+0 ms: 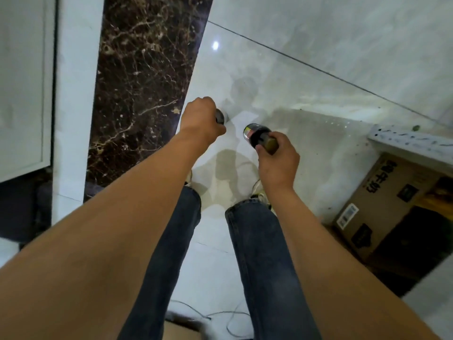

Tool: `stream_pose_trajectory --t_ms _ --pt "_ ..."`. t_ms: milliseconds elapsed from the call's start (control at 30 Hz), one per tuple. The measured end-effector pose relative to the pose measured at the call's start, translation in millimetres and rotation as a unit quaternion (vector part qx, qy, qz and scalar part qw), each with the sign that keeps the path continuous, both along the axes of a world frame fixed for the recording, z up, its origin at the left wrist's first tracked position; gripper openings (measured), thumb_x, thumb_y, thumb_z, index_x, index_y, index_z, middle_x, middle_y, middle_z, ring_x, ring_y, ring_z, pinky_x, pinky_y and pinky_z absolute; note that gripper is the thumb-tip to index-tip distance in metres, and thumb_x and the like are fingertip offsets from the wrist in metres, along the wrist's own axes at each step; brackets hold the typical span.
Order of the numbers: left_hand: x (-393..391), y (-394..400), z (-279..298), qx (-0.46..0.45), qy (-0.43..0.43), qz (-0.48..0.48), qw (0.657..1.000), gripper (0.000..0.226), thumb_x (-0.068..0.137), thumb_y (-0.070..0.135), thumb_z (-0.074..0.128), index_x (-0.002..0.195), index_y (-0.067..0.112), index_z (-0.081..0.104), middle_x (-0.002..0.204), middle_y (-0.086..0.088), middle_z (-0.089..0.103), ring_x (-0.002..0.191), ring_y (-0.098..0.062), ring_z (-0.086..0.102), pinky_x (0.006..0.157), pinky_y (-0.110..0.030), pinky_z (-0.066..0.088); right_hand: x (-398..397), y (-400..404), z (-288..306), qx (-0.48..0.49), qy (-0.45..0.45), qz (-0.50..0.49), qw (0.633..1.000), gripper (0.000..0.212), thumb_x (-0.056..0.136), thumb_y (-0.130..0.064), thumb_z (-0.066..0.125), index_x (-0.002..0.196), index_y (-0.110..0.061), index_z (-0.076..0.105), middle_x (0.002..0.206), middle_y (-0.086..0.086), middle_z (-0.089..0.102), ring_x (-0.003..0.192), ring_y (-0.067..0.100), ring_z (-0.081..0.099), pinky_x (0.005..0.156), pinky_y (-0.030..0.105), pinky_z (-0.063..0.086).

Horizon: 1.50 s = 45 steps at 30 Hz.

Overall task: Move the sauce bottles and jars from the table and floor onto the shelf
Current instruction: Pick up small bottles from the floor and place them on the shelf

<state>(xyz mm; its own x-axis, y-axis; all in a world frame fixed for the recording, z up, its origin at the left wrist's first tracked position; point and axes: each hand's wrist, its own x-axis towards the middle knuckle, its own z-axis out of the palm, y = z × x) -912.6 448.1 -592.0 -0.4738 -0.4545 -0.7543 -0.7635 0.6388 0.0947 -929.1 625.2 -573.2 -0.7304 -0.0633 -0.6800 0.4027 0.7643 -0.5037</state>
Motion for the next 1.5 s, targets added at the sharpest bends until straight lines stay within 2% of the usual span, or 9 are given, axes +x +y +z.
stream_pose_trajectory --t_ms 233,333,500,600,733,867,1000,1333,1500 --pt "25 2 110 0.018 0.024 -0.022 0.999 0.043 0.079 0.040 0.071 0.100 0.008 0.052 0.093 -0.012 0.055 0.081 -0.027 0.050 0.063 -0.033 0.040 28 4 95 -0.003 -0.011 -0.019 1.000 0.034 0.088 -0.012 0.070 0.122 -0.015 0.062 0.113 0.002 0.068 0.101 0.018 0.062 0.093 0.030 0.051" --pt "42 0 196 0.027 0.057 -0.022 0.998 0.041 0.076 0.040 0.072 0.092 0.009 0.050 0.088 -0.011 0.059 0.078 -0.028 0.056 0.061 -0.036 0.048 25 10 167 -0.017 -0.006 -0.022 1.000 0.036 0.088 -0.015 0.071 0.122 -0.018 0.061 0.103 -0.005 0.063 0.093 0.014 0.058 0.086 0.025 0.049" --pt "43 -7 319 0.026 0.108 -0.030 0.993 0.042 0.074 0.043 0.072 0.096 0.012 0.054 0.086 -0.009 0.063 0.078 -0.028 0.061 0.067 -0.041 0.056 6 13 267 -0.047 0.012 -0.041 0.998 0.042 0.083 -0.020 0.077 0.122 -0.019 0.060 0.103 -0.006 0.062 0.089 0.011 0.058 0.066 -0.001 0.038" --pt "45 -13 418 0.002 0.170 -0.071 0.983 0.038 0.075 0.041 0.072 0.091 0.012 0.054 0.080 -0.006 0.062 0.074 -0.027 0.060 0.062 -0.034 0.050 -4 8 356 -0.093 0.047 -0.060 0.993 0.052 0.077 -0.023 0.082 0.123 -0.020 0.057 0.103 -0.005 0.069 0.095 0.013 0.064 0.081 0.012 0.047" --pt "58 -22 512 -0.017 0.262 -0.091 0.961 0.035 0.073 0.042 0.073 0.083 0.013 0.056 0.073 -0.001 0.060 0.066 -0.024 0.058 0.057 -0.032 0.044 -17 1 460 -0.158 0.113 -0.075 0.978 0.044 0.074 -0.021 0.085 0.106 -0.025 0.055 0.087 -0.012 0.070 0.085 0.011 0.069 0.075 0.023 0.053" --pt "48 -35 601 -0.005 0.363 -0.178 0.914 0.032 0.067 0.044 0.073 0.071 0.019 0.052 0.069 0.005 0.054 0.063 -0.019 0.055 0.055 -0.031 0.041 -15 -7 557 -0.219 0.179 -0.072 0.957 0.039 0.073 -0.014 0.085 0.099 -0.025 0.059 0.092 -0.005 0.073 0.084 0.011 0.070 0.079 0.029 0.056" --pt "26 -37 693 0.007 0.435 -0.301 0.848 0.036 0.063 0.047 0.063 0.076 0.013 0.064 0.074 0.000 0.059 0.071 -0.022 0.057 0.063 -0.031 0.045 0 -9 650 -0.252 0.256 -0.095 0.928 0.034 0.077 -0.004 0.082 0.101 -0.018 0.062 0.088 -0.005 0.072 0.072 -0.005 0.065 0.069 0.014 0.049" --pt "9 -10 867 0.064 0.544 -0.484 0.682 0.037 0.062 0.049 0.057 0.074 0.015 0.064 0.070 0.002 0.057 0.068 -0.018 0.052 0.064 -0.039 0.047 57 9 809 -0.326 0.420 -0.219 0.818 0.036 0.080 -0.003 0.080 0.111 -0.014 0.065 0.095 0.000 0.078 0.085 0.016 0.071 0.078 0.029 0.059" --pt "15 31 951 0.104 0.579 -0.509 0.629 0.040 0.061 0.054 0.060 0.076 0.018 0.069 0.072 0.001 0.063 0.069 -0.016 0.055 0.065 -0.038 0.050 96 43 881 -0.310 0.513 -0.227 0.767 0.027 0.084 -0.003 0.076 0.110 -0.008 0.070 0.098 0.000 0.077 0.092 0.010 0.072 0.078 0.020 0.055"
